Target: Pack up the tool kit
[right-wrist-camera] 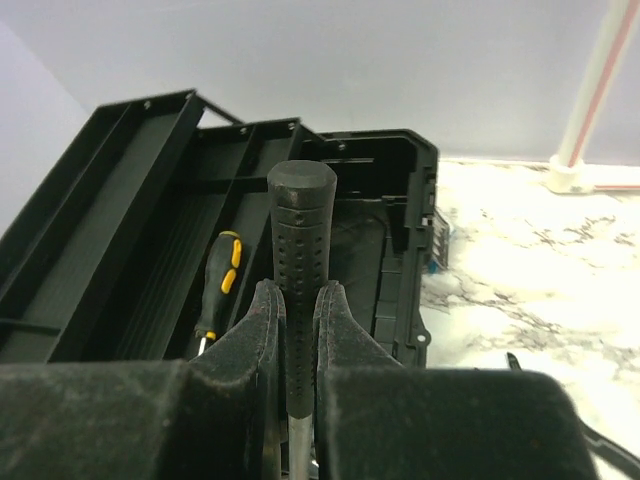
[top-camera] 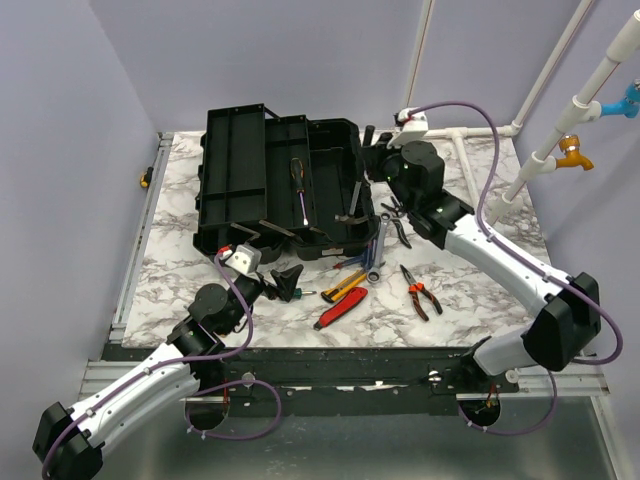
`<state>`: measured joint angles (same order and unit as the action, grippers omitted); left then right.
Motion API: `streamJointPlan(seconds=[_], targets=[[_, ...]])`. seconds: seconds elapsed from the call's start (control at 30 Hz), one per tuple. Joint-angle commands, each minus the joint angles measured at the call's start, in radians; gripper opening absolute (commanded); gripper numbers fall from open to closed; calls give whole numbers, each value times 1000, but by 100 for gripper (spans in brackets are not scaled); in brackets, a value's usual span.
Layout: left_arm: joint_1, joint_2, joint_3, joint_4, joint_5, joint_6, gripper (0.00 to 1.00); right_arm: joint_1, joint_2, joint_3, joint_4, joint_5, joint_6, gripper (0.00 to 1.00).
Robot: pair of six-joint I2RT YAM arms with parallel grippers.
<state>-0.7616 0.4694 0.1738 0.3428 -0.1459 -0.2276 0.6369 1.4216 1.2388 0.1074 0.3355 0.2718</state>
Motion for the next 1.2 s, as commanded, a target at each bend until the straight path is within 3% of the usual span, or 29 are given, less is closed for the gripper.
streamJointPlan(seconds=[0.0, 0.1, 0.6, 0.8, 0.87, 0.97, 1.03, 1.17], targets=[[-2, -3, 33, 12, 18, 11, 95, 4, 71, 66, 86, -198, -118, 1], [-1, 1, 32, 13, 20, 11, 95, 4, 124, 95, 73, -273, -147, 1], [-2, 17, 38, 16, 23, 13, 95, 4, 363, 252, -91, -367, -141, 1], [-2, 11, 37, 13, 21, 13, 95, 4, 480, 353, -211, -289, -110, 1], [-2, 12, 36, 12, 20, 14, 95, 3, 510, 389, -246, -271, -102, 16], [-2, 11, 36, 12, 19, 14, 95, 4, 534, 441, -303, -220, -78, 80], [-1, 12, 37, 10, 19, 14, 95, 4, 518, 452, -317, -185, -62, 86], [-2, 10, 37, 10, 19, 14, 95, 4, 417, 374, -267, -184, -62, 86]])
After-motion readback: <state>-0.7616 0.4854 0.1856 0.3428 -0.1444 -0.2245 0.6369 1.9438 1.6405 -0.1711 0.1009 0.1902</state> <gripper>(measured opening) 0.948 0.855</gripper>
